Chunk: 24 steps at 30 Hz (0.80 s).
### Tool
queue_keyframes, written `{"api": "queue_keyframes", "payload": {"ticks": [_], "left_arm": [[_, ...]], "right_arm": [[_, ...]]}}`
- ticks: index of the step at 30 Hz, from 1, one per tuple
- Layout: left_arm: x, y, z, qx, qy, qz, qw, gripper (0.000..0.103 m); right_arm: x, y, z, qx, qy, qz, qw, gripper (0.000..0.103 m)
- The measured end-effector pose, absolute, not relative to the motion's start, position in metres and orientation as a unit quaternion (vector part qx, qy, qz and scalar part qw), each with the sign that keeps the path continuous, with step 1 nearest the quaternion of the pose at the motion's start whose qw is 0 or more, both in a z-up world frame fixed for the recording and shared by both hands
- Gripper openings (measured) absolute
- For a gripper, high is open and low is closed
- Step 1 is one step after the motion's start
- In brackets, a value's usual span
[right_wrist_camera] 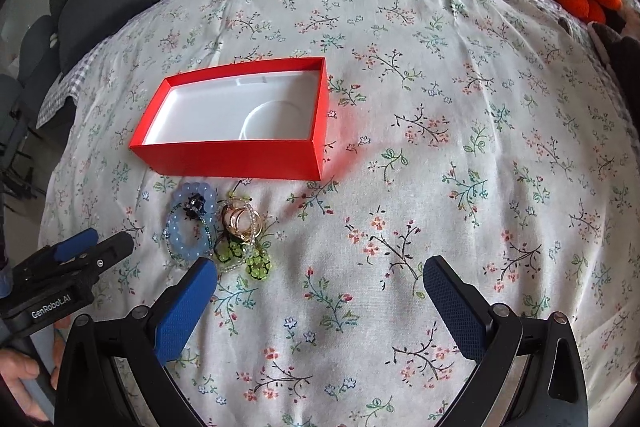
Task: Organize jewelry
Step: 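Grasp the thin multicolour bracelet with left tool while right tool grasps silver bracelet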
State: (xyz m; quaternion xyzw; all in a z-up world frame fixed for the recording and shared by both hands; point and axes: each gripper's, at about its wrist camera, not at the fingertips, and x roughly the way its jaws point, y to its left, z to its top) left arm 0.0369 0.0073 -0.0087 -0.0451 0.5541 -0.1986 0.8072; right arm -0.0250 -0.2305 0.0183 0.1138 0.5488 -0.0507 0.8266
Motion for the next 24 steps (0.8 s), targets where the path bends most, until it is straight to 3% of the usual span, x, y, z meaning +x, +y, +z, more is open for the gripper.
{"api": "queue_keyframes", "payload": {"ticks": [5,10,17,24], "left_arm": [[0.037,-0.013,-0.027,-0.020,0.570,-0.233,0.788,0.049],[0.038,-0.019,-0.037,0.005,0.575,-0.232,0.785,0.036],[0.040,-0.024,-0.034,0.010,0.562,-0.228,0.795,0.006],[0.037,-0.018,-0.025,0.001,0.555,-0.223,0.801,0.003]], "right_arm": [[-0.019,-0.235,0.012,0.119,0.559,-0.041,0.819,0.103],[-0.016,-0.239,0.008,0.121,0.566,-0.039,0.814,0.103],[-0.014,-0.244,0.003,0.125,0.574,-0.040,0.809,0.103],[-0.011,-0.248,0.001,0.124,0.576,-0.041,0.807,0.103]]}}
